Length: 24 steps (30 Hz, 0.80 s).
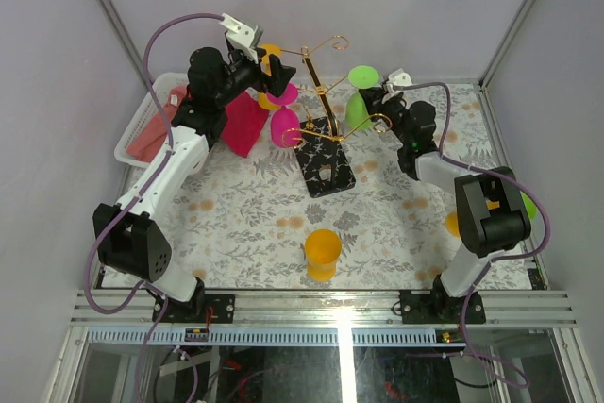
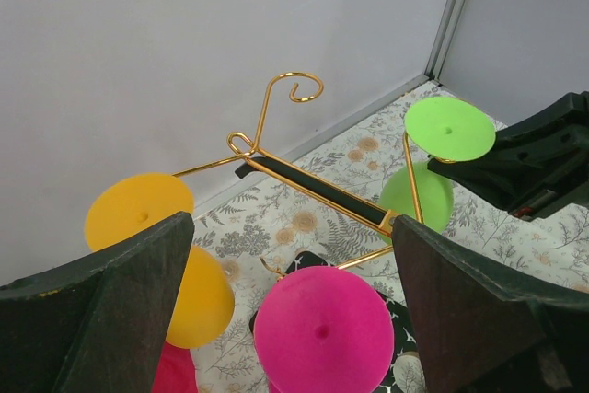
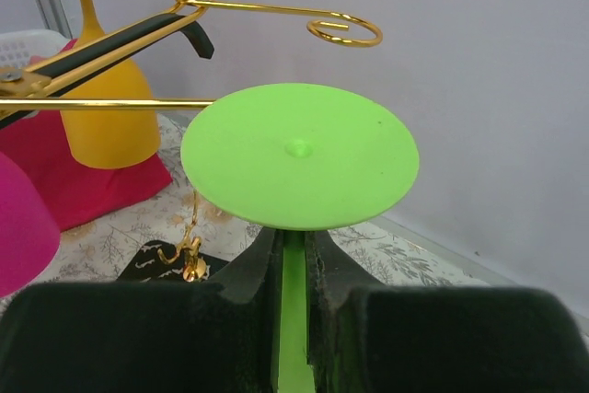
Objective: Place the wine glass upside down on the wine glass rack
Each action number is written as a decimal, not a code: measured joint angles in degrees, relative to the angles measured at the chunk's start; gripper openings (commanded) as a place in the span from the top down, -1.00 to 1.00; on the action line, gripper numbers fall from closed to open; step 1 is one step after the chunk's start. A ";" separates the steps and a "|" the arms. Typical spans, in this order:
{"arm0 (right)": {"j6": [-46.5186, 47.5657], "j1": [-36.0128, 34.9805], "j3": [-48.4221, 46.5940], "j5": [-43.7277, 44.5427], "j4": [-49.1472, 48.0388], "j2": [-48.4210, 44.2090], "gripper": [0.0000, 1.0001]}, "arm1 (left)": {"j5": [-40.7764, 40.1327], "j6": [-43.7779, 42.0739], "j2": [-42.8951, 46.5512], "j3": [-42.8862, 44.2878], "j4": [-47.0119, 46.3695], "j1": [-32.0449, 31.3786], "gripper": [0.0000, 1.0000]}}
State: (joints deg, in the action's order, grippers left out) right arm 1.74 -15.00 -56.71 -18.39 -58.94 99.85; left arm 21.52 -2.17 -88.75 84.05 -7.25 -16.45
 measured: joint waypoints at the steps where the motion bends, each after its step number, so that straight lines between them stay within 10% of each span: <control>1: 0.28 0.00 0.79 0.07 -0.02 -0.66 1.00 | 0.00 0.00 0.00 -0.02 0.00 0.00 -0.77; 17: 1.49 0.00 3.04 -5.49 4.52 -5.88 0.79 | -0.59 0.20 0.70 -1.60 0.11 0.33 -0.81; 24: 1.99 0.00 6.08 -4.46 5.38 -8.15 -0.14 | -1.05 0.48 2.21 -2.16 0.35 0.48 -0.83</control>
State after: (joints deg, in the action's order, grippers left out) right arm 3.73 -15.00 -50.63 -22.85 -53.56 91.70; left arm 20.47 -1.69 -86.54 81.89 -6.90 -15.97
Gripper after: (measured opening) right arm 0.406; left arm 0.908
